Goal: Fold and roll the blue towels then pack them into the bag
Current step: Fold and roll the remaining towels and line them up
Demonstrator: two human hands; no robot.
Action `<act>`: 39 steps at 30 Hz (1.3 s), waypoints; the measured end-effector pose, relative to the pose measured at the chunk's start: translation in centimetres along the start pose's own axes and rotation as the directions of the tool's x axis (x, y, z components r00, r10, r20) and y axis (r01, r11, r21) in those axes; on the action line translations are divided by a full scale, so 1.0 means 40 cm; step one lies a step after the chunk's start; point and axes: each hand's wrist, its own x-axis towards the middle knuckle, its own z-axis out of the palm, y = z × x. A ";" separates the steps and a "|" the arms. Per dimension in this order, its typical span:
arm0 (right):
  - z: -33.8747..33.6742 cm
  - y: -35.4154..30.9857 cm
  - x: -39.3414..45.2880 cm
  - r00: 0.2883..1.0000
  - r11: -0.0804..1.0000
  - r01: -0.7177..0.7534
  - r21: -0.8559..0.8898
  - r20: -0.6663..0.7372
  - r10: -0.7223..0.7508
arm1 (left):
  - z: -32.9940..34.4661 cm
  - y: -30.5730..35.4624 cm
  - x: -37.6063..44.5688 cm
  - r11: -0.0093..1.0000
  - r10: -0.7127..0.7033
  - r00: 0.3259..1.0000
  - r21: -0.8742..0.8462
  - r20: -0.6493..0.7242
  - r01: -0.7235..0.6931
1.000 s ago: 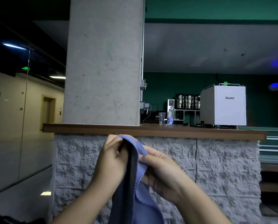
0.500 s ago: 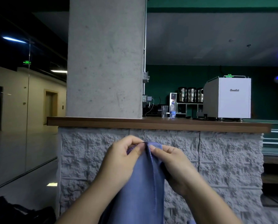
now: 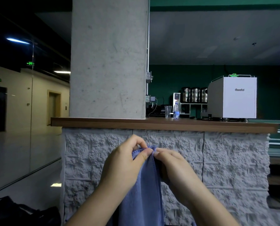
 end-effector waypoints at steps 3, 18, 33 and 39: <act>-0.001 0.007 0.008 0.981 0.995 0.090 -0.035 0.177 -0.083 | 0.004 -0.004 0.014 0.998 -0.061 0.998 -0.031 -0.004 0.060; -0.214 0.053 0.106 0.859 0.994 -0.014 -0.112 -0.509 -0.046 | -0.106 -0.183 0.016 0.572 0.043 0.885 0.714 0.464 -0.403; -0.252 0.089 0.132 0.817 0.898 -0.088 -0.430 -0.547 -0.182 | -0.131 -0.249 0.067 0.413 -0.228 0.958 0.908 0.176 -0.069; -0.257 0.108 0.128 0.846 0.875 -0.055 -0.480 -0.488 -0.215 | -0.122 -0.276 0.058 0.503 -0.156 0.980 0.864 0.126 -0.030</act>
